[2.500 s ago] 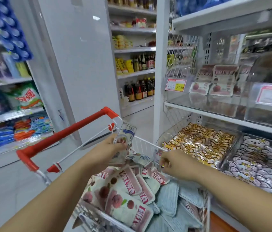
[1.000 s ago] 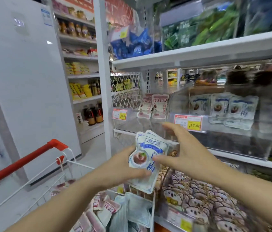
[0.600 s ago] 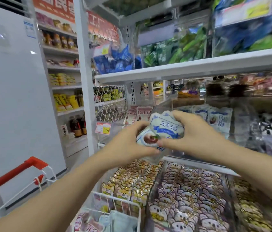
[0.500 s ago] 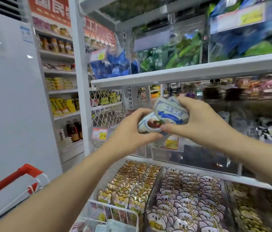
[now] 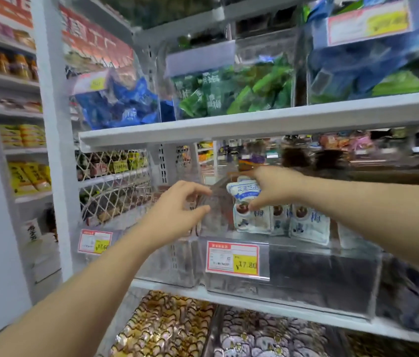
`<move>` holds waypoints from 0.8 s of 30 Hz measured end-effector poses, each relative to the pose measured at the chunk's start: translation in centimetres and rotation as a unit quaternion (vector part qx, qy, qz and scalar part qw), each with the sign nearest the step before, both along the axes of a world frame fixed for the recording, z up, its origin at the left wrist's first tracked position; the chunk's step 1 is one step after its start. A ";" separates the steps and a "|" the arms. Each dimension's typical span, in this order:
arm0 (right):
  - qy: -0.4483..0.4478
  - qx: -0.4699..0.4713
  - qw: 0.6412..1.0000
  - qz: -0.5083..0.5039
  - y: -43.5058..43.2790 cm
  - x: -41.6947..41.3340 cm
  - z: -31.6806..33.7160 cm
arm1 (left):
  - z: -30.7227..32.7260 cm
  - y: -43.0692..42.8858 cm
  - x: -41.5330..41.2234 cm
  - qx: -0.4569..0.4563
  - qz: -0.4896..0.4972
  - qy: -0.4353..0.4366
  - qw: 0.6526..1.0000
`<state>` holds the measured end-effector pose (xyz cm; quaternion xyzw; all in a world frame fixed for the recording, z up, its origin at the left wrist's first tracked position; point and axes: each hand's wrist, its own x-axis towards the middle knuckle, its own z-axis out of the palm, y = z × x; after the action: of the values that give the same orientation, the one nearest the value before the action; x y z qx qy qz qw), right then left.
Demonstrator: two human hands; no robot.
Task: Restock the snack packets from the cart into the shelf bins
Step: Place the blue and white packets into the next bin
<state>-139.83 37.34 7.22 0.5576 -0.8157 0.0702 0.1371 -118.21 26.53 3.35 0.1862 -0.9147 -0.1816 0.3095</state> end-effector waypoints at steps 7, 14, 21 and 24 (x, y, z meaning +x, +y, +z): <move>-0.127 0.121 0.982 -0.072 -5.7 -5.7 -2.6 | -0.5 -1.1 -0.8 0.047 -0.066 0.026 0.996; -0.089 0.138 0.986 -0.037 -6.6 -6.8 -3.4 | -0.9 -1.1 -0.9 0.076 -0.086 0.048 0.992; 0.216 0.072 0.971 -0.070 -6.0 -4.8 -3.3 | -1.1 -1.1 -0.7 0.088 -0.097 0.058 0.990; 0.190 0.045 0.977 -0.090 -6.0 -4.1 -3.4 | -1.2 -1.0 -0.7 0.088 -0.094 0.058 0.990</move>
<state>-143.92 31.33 3.82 0.4910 -0.8236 -0.0866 0.2704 -118.90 25.49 2.16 0.1148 -0.8891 -0.2998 0.3263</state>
